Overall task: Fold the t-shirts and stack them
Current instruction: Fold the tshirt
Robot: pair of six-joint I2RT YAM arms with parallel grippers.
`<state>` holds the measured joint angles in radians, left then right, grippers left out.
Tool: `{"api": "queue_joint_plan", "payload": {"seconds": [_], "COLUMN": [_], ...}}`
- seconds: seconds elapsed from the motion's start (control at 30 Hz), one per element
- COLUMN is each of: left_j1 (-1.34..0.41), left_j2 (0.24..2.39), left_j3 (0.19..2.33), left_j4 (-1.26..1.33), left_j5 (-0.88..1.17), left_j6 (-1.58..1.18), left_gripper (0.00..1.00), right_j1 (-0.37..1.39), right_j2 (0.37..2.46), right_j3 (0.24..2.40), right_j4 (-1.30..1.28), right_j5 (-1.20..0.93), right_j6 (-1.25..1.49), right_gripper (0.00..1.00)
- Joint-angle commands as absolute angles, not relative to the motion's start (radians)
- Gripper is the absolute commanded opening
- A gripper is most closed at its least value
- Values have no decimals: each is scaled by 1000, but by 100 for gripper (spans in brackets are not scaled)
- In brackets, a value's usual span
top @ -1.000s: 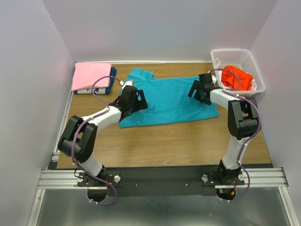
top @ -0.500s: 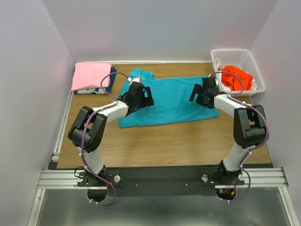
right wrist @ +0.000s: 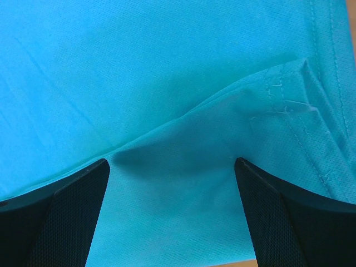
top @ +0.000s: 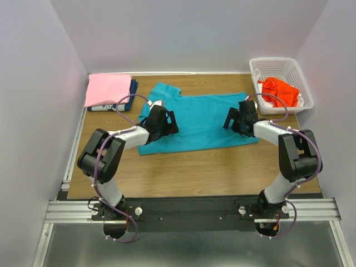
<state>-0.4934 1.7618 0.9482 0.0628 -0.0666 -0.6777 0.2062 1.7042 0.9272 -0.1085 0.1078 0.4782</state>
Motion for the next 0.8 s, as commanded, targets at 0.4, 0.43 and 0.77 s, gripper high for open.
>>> {"api": "queue_joint_plan", "payload": {"seconds": [0.4, 0.43, 0.77], "left_j1": [-571, -578, -600], "left_j2": [1404, 1379, 1212], "left_j3": [529, 520, 647], "left_j4": [-75, -80, -211], "left_j5": [-94, -94, -231], "left_j6": [-863, -874, -861], "left_gripper": [98, 98, 98], "right_j1": [273, 275, 279], "right_j2": [1235, 1211, 1046], "right_j3": [470, 451, 558], "right_j4": [-222, -229, -281], "right_j5": [-41, -49, -17], "right_j6": [682, 686, 663], "right_gripper": [100, 100, 100]}}
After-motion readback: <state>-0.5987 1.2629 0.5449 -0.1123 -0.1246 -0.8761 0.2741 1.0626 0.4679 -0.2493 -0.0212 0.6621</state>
